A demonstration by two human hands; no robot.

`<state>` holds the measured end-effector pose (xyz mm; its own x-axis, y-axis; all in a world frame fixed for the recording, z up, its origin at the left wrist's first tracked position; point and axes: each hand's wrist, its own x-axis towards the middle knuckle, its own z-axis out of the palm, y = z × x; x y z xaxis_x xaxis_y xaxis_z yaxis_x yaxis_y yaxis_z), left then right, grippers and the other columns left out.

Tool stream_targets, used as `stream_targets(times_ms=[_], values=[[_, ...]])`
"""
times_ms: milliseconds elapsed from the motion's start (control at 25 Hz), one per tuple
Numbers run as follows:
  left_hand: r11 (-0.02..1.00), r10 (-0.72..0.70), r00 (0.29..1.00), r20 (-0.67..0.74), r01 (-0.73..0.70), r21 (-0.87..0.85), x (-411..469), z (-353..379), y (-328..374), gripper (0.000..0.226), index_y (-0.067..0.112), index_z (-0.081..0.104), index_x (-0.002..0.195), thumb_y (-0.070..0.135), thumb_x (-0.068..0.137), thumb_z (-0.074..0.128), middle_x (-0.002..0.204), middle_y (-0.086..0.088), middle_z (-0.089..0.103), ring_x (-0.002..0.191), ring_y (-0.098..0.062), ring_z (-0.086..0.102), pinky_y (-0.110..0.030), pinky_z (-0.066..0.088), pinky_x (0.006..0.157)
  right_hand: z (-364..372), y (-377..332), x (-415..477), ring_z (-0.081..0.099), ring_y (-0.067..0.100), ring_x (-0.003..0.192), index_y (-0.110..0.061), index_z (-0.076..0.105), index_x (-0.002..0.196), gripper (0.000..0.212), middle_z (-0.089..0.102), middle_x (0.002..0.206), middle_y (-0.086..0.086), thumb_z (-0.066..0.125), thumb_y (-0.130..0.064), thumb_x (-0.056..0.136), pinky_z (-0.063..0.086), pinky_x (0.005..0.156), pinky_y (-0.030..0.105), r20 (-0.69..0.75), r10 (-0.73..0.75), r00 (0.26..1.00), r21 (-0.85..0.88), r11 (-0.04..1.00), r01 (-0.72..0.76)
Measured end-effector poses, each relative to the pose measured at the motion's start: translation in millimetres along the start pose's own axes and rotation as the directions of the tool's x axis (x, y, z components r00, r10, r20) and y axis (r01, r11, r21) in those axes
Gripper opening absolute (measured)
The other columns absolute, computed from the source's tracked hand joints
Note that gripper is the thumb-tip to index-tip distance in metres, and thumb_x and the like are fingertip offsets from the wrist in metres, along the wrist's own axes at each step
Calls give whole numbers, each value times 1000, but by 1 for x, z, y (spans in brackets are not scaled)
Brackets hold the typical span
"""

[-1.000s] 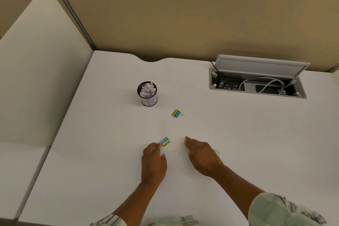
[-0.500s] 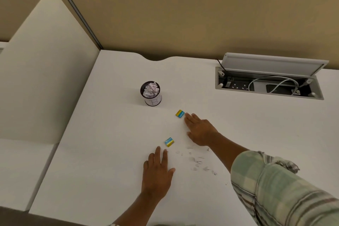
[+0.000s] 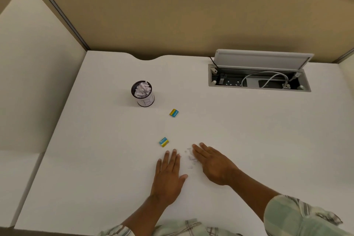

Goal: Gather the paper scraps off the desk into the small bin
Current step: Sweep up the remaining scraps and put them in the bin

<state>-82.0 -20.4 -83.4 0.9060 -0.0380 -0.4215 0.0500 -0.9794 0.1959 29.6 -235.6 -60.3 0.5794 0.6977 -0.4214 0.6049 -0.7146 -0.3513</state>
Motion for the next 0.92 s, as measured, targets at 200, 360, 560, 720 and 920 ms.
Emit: stream_targets(times_ms=[200, 360, 560, 720, 920], values=[[988, 149, 988, 37, -150, 31, -6, 5, 22, 79, 20, -1, 161, 65, 99, 15, 168, 3, -17, 154, -21, -20, -45, -7, 125, 23, -4, -34, -20, 7, 151, -22, 0, 162, 63, -13, 167, -11, 21, -25, 102, -18, 118, 29, 12, 29, 1000, 25, 999, -30], [971, 228, 974, -13, -229, -63, -6, 4, 23, 74, 22, 6, 161, 63, 100, 15, 165, 11, -13, 157, -13, -10, -39, -1, 128, 18, 3, -52, 7, 13, 157, -17, 17, 162, 63, 8, 169, -4, 34, -20, 101, 0, 124, 24, -115, 102, 988, 153, 985, -84], [969, 57, 990, -130, -86, -231, 12, -12, 24, 76, 15, 8, 161, 56, 102, 32, 167, 6, -5, 156, -11, -3, -25, 3, 125, 6, 26, -58, 8, 20, 158, -9, 12, 161, 67, 5, 170, 5, 40, -25, 103, 5, 125, 23, -165, 314, 935, 280, 924, -260], [976, 97, 995, 0, -96, -197, 25, -12, 34, 83, 13, -5, 160, 59, 101, 31, 169, -1, -12, 156, -15, -13, -29, -6, 125, 6, 17, -36, -9, 29, 157, -5, -6, 160, 76, -13, 169, 12, 38, -32, 103, 0, 127, 36, -33, 340, 940, 239, 916, -323], [975, 159, 987, 30, -152, -163, 19, -5, 46, 85, 17, -9, 160, 65, 99, 26, 169, 0, -15, 155, -14, -15, -30, -7, 126, 5, 4, -12, -21, 30, 154, -6, -16, 158, 79, -25, 166, 11, 35, -30, 102, -7, 127, 42, 29, 257, 966, 147, 955, -259]])
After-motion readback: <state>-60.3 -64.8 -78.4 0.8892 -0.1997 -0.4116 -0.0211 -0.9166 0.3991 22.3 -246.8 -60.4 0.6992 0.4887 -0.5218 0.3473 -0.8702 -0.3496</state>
